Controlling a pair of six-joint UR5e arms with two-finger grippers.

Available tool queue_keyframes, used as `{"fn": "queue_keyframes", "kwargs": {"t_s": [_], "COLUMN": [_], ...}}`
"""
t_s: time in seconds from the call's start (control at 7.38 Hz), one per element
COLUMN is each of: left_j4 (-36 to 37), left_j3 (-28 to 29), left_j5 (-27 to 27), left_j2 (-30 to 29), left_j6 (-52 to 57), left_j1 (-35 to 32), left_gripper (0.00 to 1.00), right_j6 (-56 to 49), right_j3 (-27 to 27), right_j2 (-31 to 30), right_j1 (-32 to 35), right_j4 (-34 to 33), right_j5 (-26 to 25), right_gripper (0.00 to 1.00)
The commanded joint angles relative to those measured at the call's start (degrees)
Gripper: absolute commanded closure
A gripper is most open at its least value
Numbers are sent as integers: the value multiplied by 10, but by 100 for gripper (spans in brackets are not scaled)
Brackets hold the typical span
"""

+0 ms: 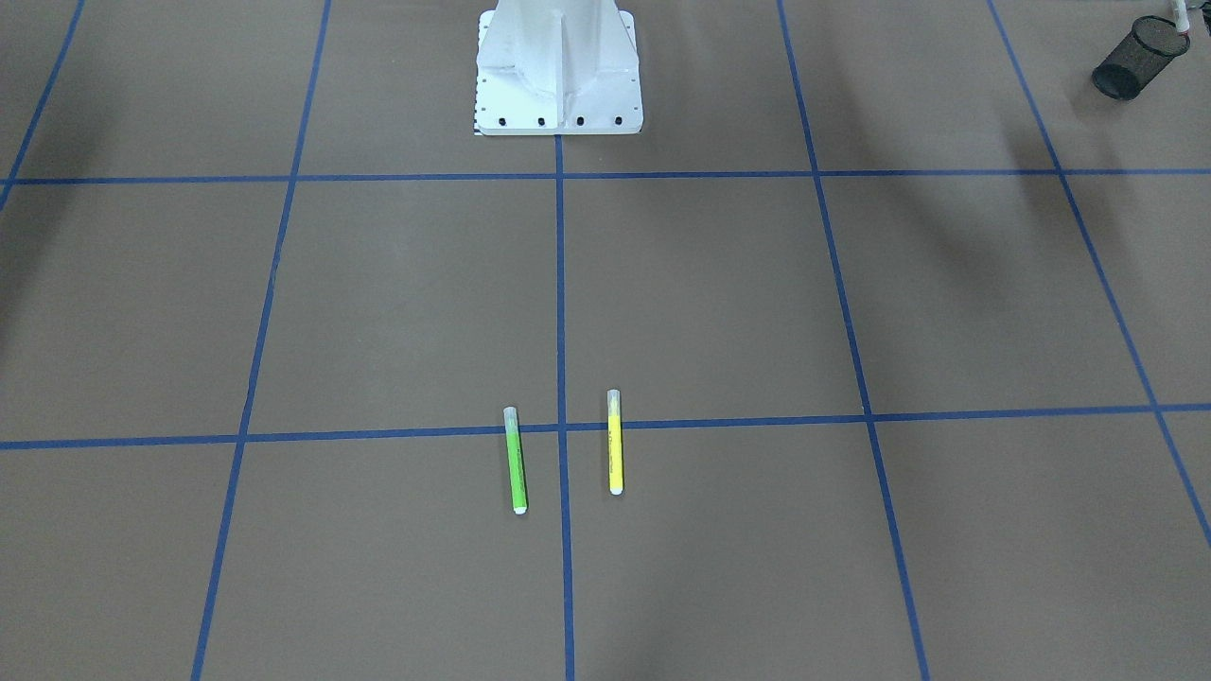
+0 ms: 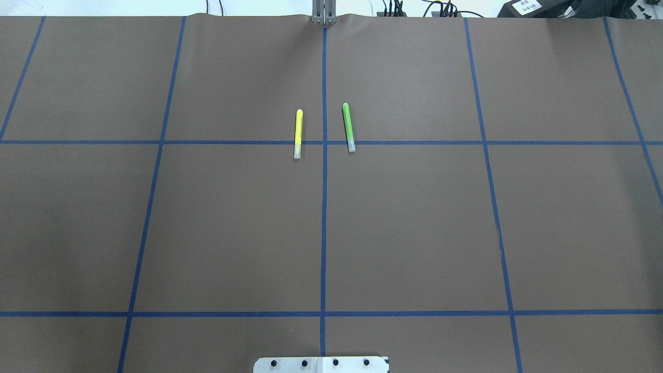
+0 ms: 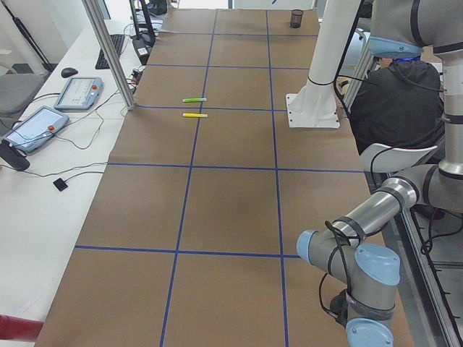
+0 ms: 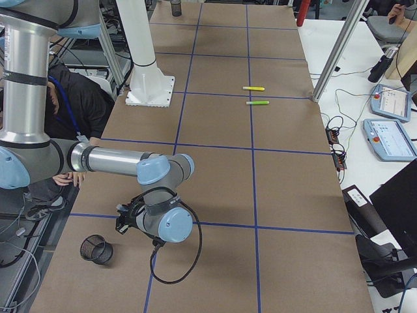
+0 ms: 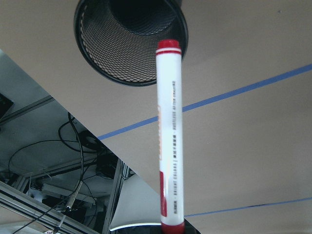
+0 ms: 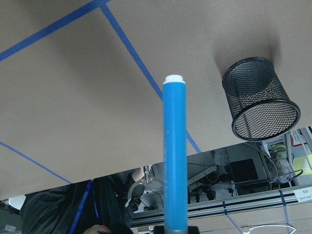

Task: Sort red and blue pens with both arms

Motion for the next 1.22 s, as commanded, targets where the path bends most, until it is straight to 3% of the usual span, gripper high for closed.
{"fn": "queue_keyframes", "kwargs": {"t_s": [0.0,0.81,0.95,1.08], "left_j4": [-4,-44,-45,-45], "left_j3": [26,73,73,72], "left_j5": [0,-5,-5,-7], "left_j2": [1,-1,-2,-3], "left_j6": [1,1,1,0], "left_j1": [0,-1,-1,0], "left_gripper": [100,100,62,14], "right_j6": [0,-1,-1,-1], "right_j3": [-2,-6,-7,-8], "right_j2": [-1,-1,0,0], "right_j1": [0,0,0,0], "right_j4": [6,8,9,10], "right_j5": [1,0,0,0], "right_gripper": [100,100,100,100]}}
